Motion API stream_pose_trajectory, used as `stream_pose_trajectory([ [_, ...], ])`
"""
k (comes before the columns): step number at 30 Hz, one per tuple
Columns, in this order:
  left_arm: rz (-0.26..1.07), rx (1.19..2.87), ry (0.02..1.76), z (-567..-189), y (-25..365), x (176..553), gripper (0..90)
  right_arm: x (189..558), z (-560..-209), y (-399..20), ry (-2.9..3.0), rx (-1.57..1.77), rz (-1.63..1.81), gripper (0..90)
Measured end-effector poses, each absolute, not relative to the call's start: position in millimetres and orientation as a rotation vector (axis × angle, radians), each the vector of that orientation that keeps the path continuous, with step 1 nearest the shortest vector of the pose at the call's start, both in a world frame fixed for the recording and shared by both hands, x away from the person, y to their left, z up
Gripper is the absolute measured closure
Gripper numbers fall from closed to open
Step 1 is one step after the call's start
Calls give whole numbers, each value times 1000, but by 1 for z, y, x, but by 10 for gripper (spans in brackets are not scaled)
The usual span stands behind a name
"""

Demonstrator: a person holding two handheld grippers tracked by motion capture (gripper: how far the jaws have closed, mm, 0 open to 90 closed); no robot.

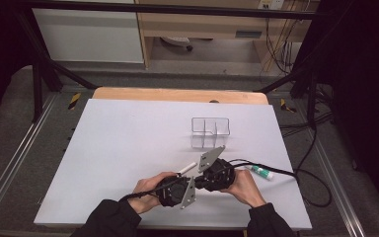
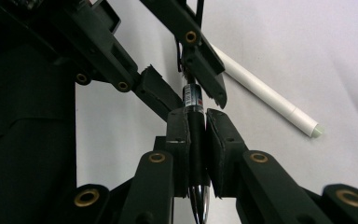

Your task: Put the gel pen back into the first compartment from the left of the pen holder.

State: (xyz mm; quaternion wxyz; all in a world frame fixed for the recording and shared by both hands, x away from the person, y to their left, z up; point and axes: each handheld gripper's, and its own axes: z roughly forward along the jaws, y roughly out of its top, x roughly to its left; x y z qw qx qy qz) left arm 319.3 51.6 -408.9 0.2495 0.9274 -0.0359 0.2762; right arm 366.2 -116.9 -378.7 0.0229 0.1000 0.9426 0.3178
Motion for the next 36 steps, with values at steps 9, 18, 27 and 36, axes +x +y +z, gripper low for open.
stream_pose_trajectory([
  [9, 775, 2536, -138, -409, 51, 318, 768, 366, -379, -117, 2929, 307, 983, 800],
  [18, 772, 2529, -147, -408, 51, 317, 782, 365, -379, -118, 2926, 306, 1005, 790],
  [27, 740, 2540, -57, -406, 60, 323, 783, 362, -367, -129, 2847, 380, 1122, 590],
  [36, 674, 2526, 88, -404, 77, 329, 783, 367, -368, -155, 2729, 622, 1202, 248],
])
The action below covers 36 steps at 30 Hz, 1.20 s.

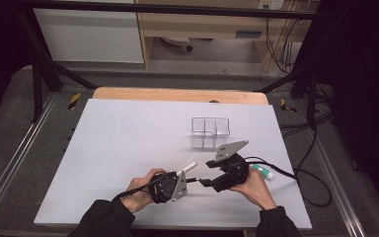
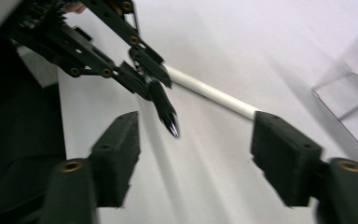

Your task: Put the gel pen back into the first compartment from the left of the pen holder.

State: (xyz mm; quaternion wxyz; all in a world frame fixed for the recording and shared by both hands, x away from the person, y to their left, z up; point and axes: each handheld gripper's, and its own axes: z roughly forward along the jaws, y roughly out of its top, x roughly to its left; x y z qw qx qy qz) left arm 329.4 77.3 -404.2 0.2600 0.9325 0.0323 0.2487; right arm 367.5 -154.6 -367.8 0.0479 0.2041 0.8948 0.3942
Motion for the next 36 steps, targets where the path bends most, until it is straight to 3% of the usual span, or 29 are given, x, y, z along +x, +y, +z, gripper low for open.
stream_pose_trajectory([
  [4, 646, 2506, 157, -401, 82, 332, 783, 369, -376, -165, 2700, 741, 1153, 123],
  [10, 589, 2473, 267, -395, 85, 337, 783, 368, -390, -175, 2648, 834, 1129, 46],
  [36, 427, 2231, 647, -372, 93, 369, 784, 356, -430, -212, 2519, 1083, 1081, 13],
])
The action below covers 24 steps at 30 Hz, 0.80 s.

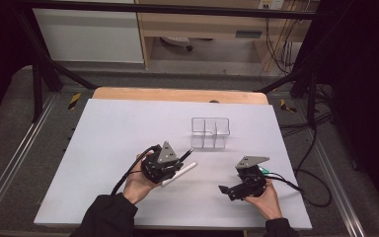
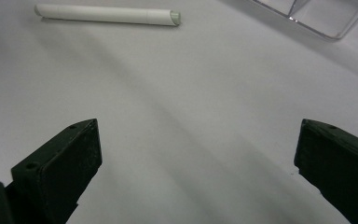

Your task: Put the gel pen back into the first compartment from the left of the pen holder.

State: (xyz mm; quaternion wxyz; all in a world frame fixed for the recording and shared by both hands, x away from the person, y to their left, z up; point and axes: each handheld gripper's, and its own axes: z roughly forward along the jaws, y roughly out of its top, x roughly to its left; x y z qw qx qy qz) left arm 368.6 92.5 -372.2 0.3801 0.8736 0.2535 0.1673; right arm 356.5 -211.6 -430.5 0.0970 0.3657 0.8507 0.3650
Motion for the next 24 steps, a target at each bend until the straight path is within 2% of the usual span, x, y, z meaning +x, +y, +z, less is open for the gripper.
stream_pose_trajectory([
  [24, 384, 2060, 787, -335, 75, 411, 784, 351, -435, -227, 2492, 1103, 1085, 9],
])
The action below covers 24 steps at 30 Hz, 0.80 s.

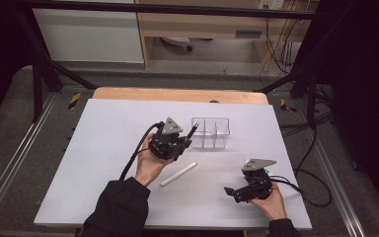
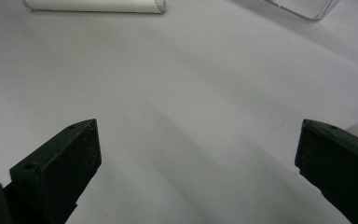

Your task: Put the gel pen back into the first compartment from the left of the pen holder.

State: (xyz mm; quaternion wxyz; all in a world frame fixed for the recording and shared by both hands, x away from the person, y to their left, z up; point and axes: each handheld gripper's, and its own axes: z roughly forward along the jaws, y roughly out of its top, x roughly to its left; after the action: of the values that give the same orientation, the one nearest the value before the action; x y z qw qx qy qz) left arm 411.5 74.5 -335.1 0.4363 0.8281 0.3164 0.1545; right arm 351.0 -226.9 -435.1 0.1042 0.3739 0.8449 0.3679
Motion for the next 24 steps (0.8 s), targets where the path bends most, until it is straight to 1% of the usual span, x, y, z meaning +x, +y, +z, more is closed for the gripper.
stream_pose_trajectory([
  [9, 373, 2020, 808, -323, 68, 430, 783, 351, -435, -227, 2487, 1106, 1087, 9],
  [24, 390, 1978, 809, -307, 52, 453, 783, 351, -434, -228, 2484, 1099, 1092, 9],
])
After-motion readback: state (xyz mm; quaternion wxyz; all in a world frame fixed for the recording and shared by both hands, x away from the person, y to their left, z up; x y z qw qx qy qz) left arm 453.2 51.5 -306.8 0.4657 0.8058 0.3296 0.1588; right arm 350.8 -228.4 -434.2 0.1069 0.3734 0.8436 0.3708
